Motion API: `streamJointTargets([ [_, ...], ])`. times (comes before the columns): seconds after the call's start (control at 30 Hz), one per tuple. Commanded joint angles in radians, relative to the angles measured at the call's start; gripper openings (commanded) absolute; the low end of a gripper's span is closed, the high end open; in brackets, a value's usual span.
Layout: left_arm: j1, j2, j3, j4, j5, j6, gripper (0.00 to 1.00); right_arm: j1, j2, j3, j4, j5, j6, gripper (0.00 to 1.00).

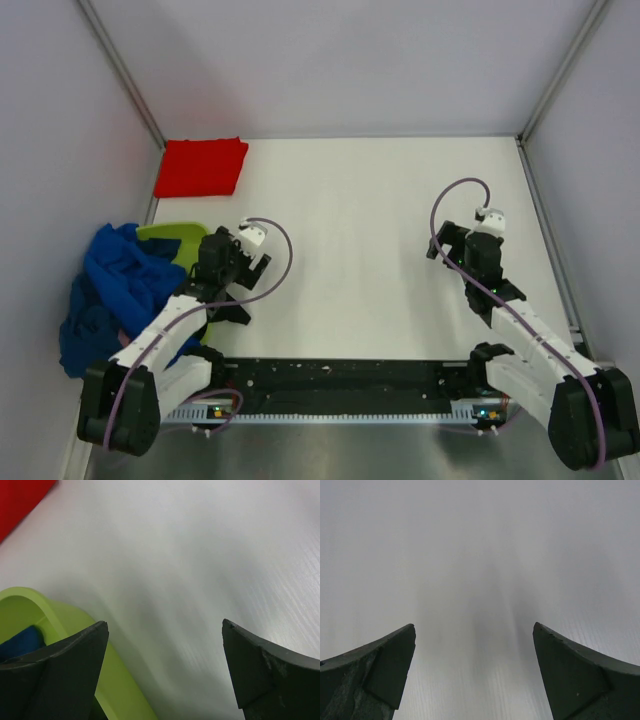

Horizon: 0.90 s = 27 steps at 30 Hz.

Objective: Fold and stack the t-shirts
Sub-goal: Grab crumpled tshirt from bin with the left arm

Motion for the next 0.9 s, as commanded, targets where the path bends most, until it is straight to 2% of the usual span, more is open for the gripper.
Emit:
streamJointTargets([
  [0.0,0.005,0.007,0.001,0.048,-0.004,0.006,0.99,-0.009,-0.016,0.001,0.035,0.024,0.01,0.99],
  [0.33,0.005,0.036,0.013,0.04,-0.004,0.025,0.99,-0.008,-0.017,0.002,0.03,0.032,0.013,0.99],
  [0.4,0.005,0.047,0.03,0.046,-0.065,0.041,0.98,-0.006,-0.017,0.002,0.03,0.032,0.014,0.99],
  [0.53,0.005,0.019,0.243,-0.194,-0.186,0.061,0.96,-0.009,-0.016,0.002,0.032,0.029,0.01,0.99],
  [0.6,0.005,-0.004,0.396,-0.338,-0.261,0.086,0.96,-0.006,-0.014,0.004,0.033,0.023,0.008,0.99],
  [0.67,0.017,0.007,0.555,-0.504,-0.411,0.083,0.99,-0.008,-0.014,0.004,0.033,0.026,0.01,0.99],
  [0.7,0.045,0.03,0.629,-0.591,-0.489,0.078,0.99,-0.008,-0.014,0.002,0.032,0.026,0.011,0.99],
  [0.73,0.119,0.057,0.706,-0.671,-0.516,0.075,0.99,-0.006,-0.014,0.002,0.032,0.029,0.01,0.99],
  [0.8,0.273,0.081,0.798,-0.789,-0.47,0.112,0.96,-0.008,-0.014,0.004,0.03,0.03,0.011,0.99],
  [0.87,0.413,0.085,0.793,-0.816,-0.432,0.182,0.95,-0.008,-0.014,0.004,0.029,0.033,0.01,0.99],
])
